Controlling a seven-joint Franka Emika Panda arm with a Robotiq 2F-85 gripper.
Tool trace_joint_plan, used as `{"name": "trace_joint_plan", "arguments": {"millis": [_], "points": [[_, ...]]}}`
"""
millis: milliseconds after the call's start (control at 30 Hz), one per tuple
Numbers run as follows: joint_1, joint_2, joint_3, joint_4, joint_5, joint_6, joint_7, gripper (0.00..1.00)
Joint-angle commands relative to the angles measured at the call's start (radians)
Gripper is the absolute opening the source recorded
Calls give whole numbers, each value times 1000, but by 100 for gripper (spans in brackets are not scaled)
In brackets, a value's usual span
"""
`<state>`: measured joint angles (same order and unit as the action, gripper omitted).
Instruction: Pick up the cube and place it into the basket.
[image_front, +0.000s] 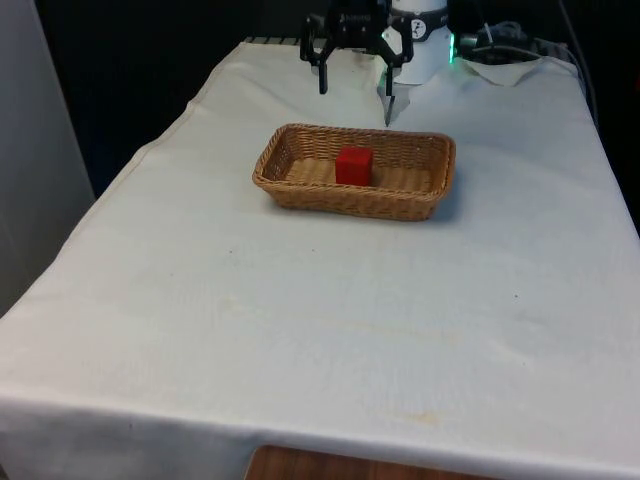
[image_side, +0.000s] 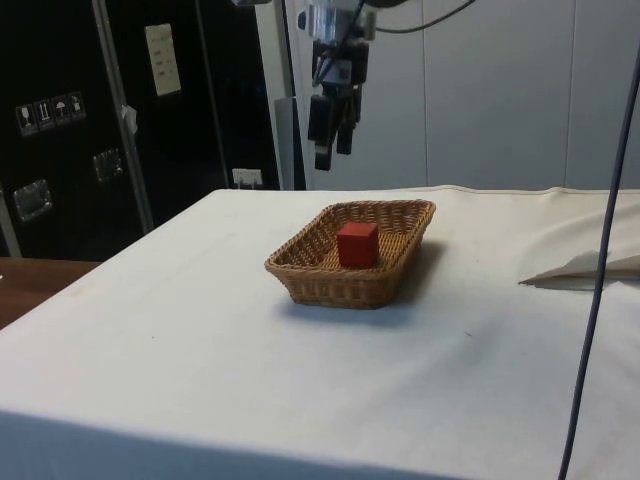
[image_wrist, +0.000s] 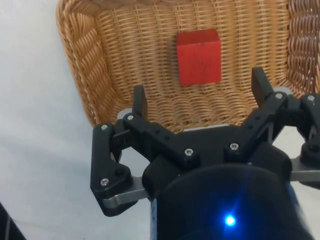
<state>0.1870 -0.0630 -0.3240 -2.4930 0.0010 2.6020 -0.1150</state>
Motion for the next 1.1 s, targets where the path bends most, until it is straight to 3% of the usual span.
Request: {"name": "trace_joint_plan", "arguments": {"millis": [0,33,533,567,600,867,900,933,1067], "points": [[0,-4,0,7,-9,-22,-3,100],[0,-2,0,4,0,-11,-5,100],[2,0,3,96,-2,-188,-70,100],[1,-4,2,87,0,-169,-66,100],[3,3,3,109,-2,-209,-77,100],[3,13,5,169,-3,-301,-104,100],[2,10,4,156,0,-276,-100,100],[3,13,5,174,-4,-311,-106,100],[2,12,6,197,-7,-351,-115,100]]}}
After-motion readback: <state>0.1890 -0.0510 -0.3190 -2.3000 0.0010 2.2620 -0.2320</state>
